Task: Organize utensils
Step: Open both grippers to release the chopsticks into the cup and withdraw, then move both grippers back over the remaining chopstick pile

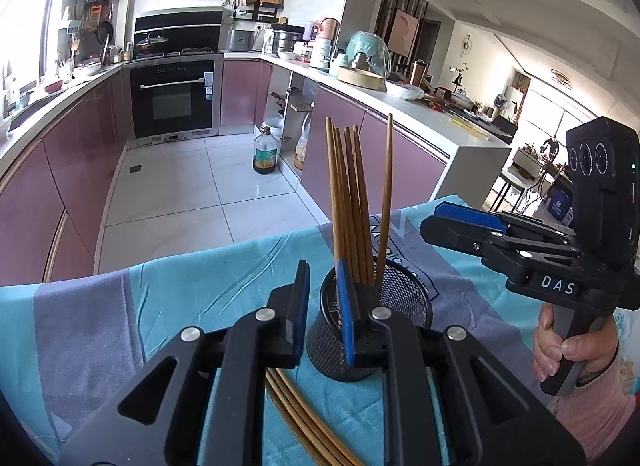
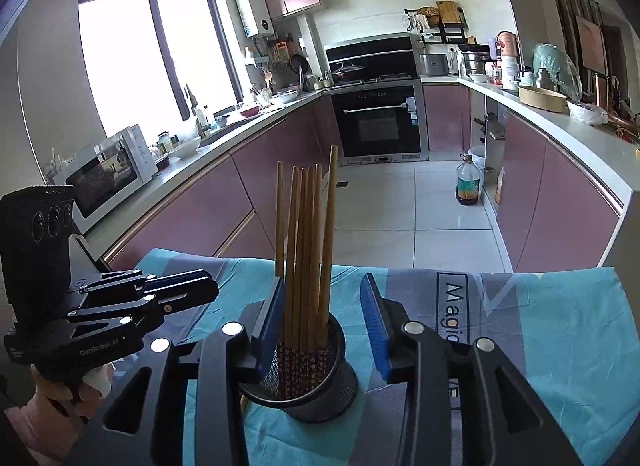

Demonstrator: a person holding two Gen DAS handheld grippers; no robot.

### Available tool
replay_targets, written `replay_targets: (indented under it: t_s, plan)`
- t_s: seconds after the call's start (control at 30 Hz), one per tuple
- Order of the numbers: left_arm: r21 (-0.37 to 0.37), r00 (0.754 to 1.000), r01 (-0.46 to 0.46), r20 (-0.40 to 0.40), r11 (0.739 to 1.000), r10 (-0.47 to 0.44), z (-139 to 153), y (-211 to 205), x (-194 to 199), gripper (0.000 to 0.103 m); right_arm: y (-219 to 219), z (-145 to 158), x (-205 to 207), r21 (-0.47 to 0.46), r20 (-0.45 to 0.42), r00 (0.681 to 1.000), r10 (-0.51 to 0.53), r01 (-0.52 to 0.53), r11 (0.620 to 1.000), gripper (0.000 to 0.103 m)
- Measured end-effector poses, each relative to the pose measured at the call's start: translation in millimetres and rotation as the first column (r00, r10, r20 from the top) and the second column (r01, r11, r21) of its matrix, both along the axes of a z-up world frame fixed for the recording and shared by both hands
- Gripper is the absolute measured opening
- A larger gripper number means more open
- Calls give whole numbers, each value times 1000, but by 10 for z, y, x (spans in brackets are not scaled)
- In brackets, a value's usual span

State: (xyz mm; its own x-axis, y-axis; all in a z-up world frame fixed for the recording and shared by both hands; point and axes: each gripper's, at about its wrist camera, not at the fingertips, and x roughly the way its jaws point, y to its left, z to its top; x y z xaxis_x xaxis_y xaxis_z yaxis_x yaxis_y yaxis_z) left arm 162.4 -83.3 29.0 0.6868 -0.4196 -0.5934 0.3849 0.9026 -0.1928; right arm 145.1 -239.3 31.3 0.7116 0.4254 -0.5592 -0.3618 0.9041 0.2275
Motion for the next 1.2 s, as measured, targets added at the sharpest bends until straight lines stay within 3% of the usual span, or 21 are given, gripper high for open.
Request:
replay_targets:
  t_s: [0.13, 0.3, 0.43, 0.63, 0.97, 1.2]
  plan:
    - [6, 999, -29, 34, 1000, 29, -12, 47, -183, 23, 12, -37, -121, 19, 7, 1000, 11, -11, 1000, 48]
    - [9, 997, -51, 61, 999, 50, -45, 64, -412, 33, 79, -107, -318, 29, 22, 999, 35, -36, 999, 50]
    - [11, 996, -64, 63, 998, 64, -49, 57, -517, 43, 148, -139, -466, 26, 41, 998, 53, -54, 998, 61]
    - [17, 994, -91, 60, 996, 89, -133, 143, -665, 53, 265, -254, -606, 31, 28, 996, 90, -91, 995, 69]
    - [43, 990, -137, -30, 990, 138, -504, 436, -818, 55, 469, -716, -788, 5, -93, 986, 141, -141, 990, 71]
    - [84, 985, -117, -120, 990, 126, -874, 423, -863, 55, 588, -908, -830, -45, -147, 980, 137, -145, 988, 68]
